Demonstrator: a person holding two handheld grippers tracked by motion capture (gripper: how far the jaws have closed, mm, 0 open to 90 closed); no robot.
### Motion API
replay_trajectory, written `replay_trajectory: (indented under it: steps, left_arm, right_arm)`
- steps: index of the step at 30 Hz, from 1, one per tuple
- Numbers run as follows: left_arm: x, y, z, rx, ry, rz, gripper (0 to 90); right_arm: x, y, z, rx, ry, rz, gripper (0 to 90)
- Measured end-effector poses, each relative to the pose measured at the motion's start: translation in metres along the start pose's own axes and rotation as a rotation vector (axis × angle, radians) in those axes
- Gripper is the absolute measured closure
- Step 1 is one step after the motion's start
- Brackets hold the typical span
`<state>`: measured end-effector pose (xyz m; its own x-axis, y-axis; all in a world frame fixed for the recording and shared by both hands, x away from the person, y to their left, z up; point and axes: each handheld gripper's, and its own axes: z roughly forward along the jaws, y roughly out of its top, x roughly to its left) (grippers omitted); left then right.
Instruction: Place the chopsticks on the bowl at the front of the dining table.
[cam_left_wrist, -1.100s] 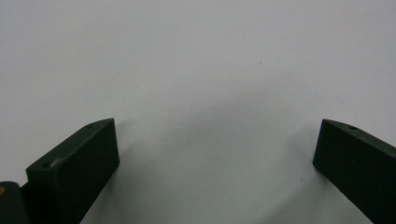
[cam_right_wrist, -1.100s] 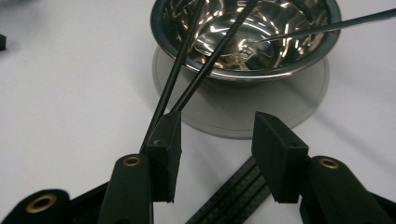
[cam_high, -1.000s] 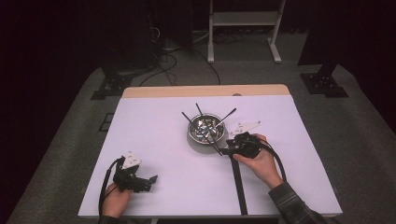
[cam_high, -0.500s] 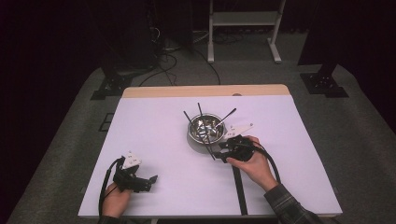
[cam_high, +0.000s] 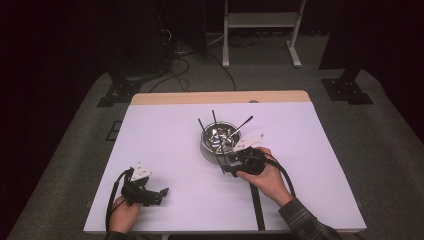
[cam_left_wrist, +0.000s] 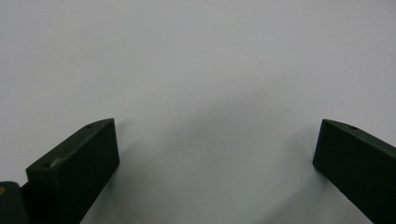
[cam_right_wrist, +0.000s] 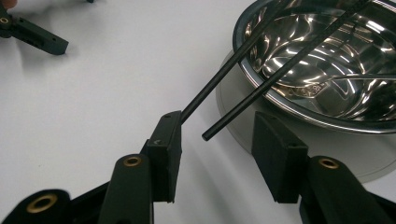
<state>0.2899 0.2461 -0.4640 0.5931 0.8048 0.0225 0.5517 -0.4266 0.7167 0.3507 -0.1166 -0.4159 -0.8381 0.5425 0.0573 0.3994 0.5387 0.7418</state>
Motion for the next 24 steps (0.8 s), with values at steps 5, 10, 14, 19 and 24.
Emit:
replay_trajectory:
  steps: [5, 10, 14, 19, 24]
  left_arm:
    - [0.0, 0.0, 0.0, 0.0, 0.0, 0.0, 0.0]
    - [0.0, 0.0, 0.0, -0.001, 0.001, 0.002, 0.0]
    - [0.0, 0.0, 0.0, 0.0, 0.001, 0.004, 0.0]
    - [0.0, 0.0, 0.0, 0.0, 0.0, 0.003, 0.0]
    - [0.0, 0.0, 0.0, -0.001, 0.0, 0.005, 0.0]
  right_arm:
    - [-0.002, 0.004, -0.009, -0.025, -0.012, 0.008, 51.8]
    - [-0.005, 0.021, -0.013, -0.056, -0.014, 0.014, 58.7]
    - [-0.009, 0.035, -0.005, -0.063, -0.012, 0.017, 73.0]
    - [-0.015, 0.053, 0.005, -0.077, -0.009, 0.021, 89.5]
    - [-0.026, 0.068, 0.022, -0.069, -0.006, 0.038, 89.7]
